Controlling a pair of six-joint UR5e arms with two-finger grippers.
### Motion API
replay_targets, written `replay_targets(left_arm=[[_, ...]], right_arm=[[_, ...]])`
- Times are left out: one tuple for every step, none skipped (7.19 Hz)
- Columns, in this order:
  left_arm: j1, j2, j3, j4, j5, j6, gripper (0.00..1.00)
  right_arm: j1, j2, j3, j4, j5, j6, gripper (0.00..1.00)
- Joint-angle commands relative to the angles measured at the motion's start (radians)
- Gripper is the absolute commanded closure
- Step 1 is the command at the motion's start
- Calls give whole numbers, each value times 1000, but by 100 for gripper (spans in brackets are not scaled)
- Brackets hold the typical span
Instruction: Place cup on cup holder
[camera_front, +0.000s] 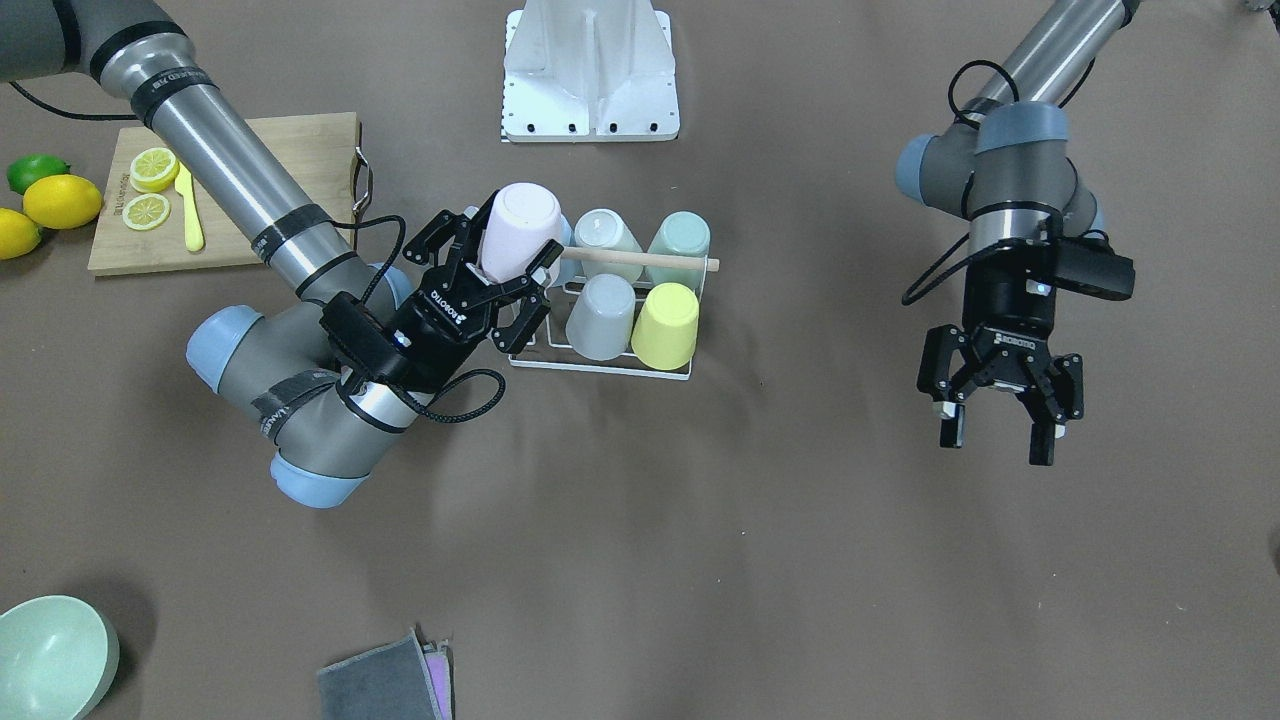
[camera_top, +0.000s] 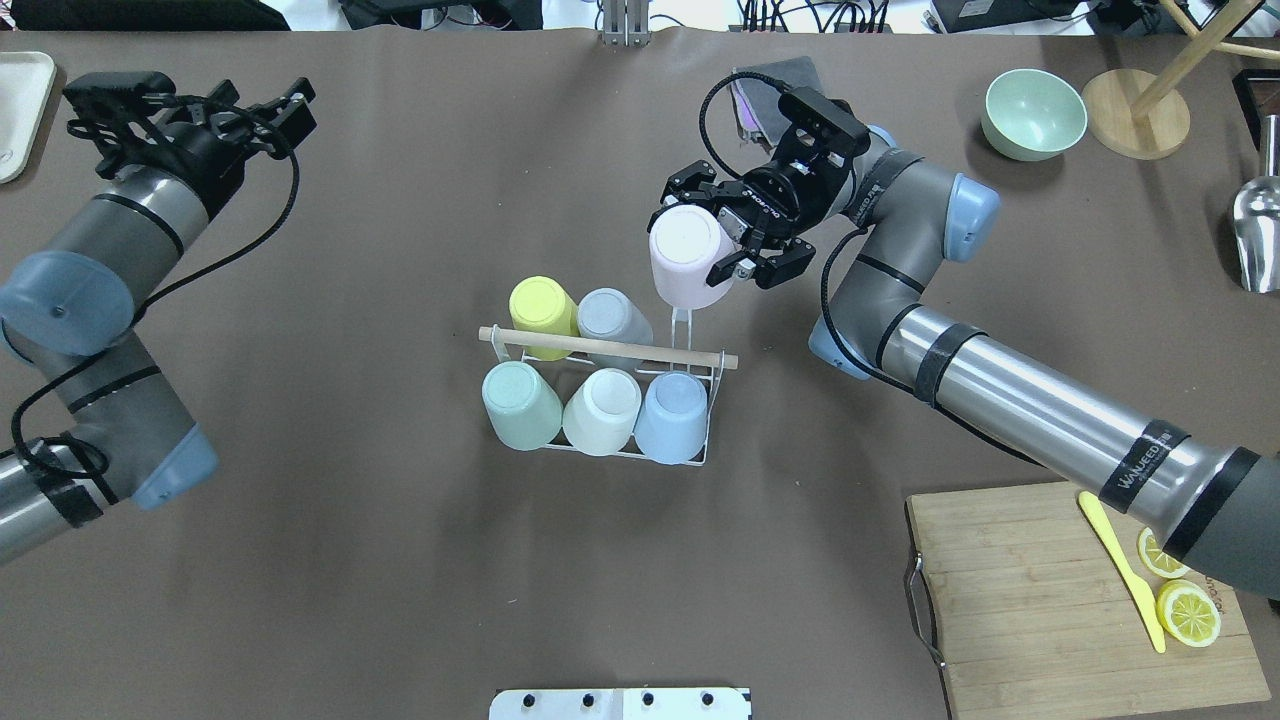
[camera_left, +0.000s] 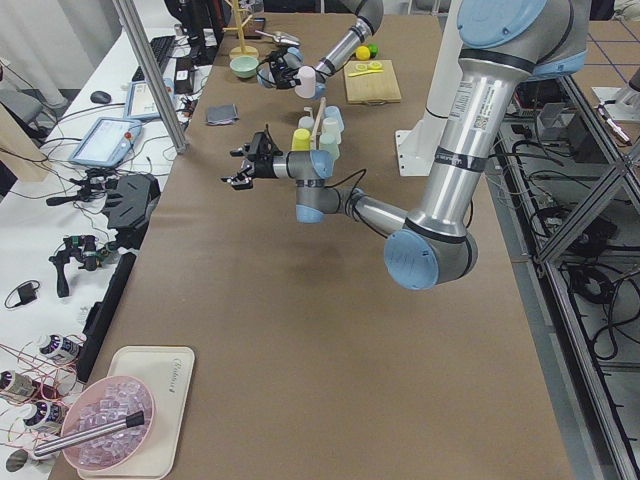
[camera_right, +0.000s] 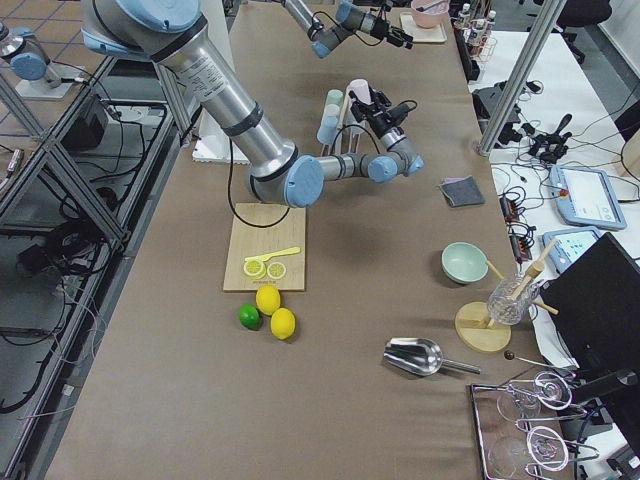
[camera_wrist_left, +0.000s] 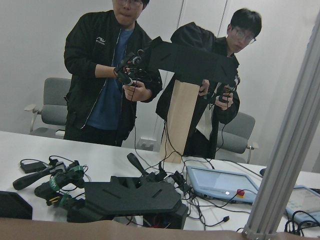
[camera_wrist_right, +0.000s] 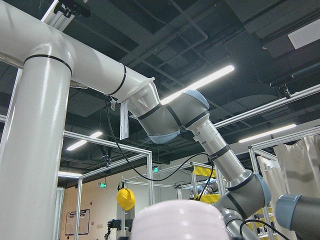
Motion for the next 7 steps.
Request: replay_targets(left_arm=[[-127,77,62,-1,-298,1,3],[-164,92,82,0,-376,3,3],[-187,103,98,11,-424,3,3],[-227,104,130,55,-514,10,3],[-282,106,130,118,-662,17,3],[-336,104,130,204,-799,64,3],[-364,104,130,327,-880,126,3]], right_arm=[[0,1,-12,0,-11,-6,69],[-3,2,-15,0,-16,-6,69],[-14,4,-15,0,-16,-6,69],[-29,2,-16,0,-16,-7,69],[-42,4,-16,0,-16,-7,69],[-48,4,-16,0,-16,-7,69],[-48,4,-16,0,-16,-7,69]])
